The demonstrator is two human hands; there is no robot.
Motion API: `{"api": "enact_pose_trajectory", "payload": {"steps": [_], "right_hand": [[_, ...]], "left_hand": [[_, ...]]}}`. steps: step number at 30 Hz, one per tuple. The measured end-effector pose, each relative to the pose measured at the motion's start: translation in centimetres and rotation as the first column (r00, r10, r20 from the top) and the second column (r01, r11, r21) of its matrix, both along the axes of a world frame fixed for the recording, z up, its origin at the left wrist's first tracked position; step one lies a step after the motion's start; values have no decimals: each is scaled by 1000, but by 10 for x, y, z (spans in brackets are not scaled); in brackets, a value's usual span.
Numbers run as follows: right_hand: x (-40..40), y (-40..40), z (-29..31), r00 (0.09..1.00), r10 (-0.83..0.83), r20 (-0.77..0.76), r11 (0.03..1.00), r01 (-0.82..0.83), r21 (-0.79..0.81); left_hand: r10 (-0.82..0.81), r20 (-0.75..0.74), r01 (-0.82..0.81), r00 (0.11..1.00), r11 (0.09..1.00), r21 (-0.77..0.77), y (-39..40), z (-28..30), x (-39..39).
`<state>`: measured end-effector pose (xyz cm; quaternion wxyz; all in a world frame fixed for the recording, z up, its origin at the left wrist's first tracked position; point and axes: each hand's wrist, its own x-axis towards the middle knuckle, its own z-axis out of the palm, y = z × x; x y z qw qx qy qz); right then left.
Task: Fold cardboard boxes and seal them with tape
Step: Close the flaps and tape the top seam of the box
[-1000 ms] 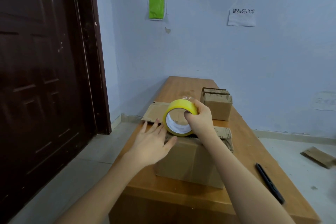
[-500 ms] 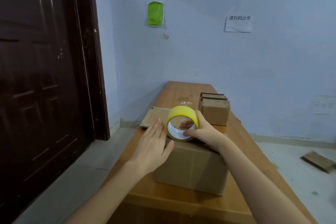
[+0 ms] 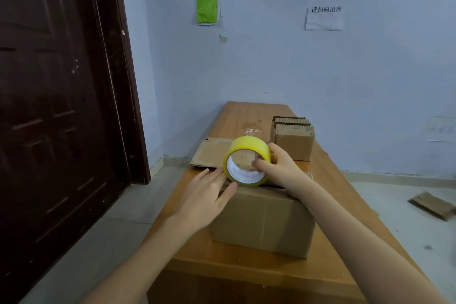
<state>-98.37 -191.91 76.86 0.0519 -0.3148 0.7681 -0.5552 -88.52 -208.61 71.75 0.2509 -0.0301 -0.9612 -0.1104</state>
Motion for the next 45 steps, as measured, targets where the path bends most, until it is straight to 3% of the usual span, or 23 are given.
{"api": "enact_pose_trajectory", "payload": {"steps": [6, 20, 27, 29, 31, 33, 37, 40, 45], "right_hand": [[6, -7, -2, 988, -88, -128, 996, 91, 16], [15, -11, -2, 938, -182, -294, 983, 178, -41], [11, 1, 7, 980, -63, -190, 983, 94, 156], [10, 8, 3, 998, -6, -63, 994, 13, 105], [8, 11, 0, 981, 98, 166, 995, -94, -30], [5, 8, -1, 966, 113, 231, 991, -94, -90], [10, -5, -1, 995, -77, 65, 996, 80, -48], [16, -12, 0, 988, -102, -117, 995, 99, -30], [19, -19, 2, 949, -228, -218, 971, 205, -120]], "left_hand": [[76, -27, -79, 997, 980, -182, -4, -2, -3], [85, -28, -89, 996, 977, -192, 2, 3, 4], [91, -31, -95, 995, 979, -181, 2, 1, 0], [79, -30, -82, 996, 988, -132, 2, -3, -2], [73, -27, -75, 997, 992, -105, 3, -4, -3], [70, -40, -74, 997, 991, -112, 4, -3, -2], [105, -25, -108, 994, 972, -209, 3, 3, 3], [135, -25, -138, 990, 960, -243, 3, 6, 4], [132, -42, -138, 990, 963, -233, 5, 4, 3]]}}
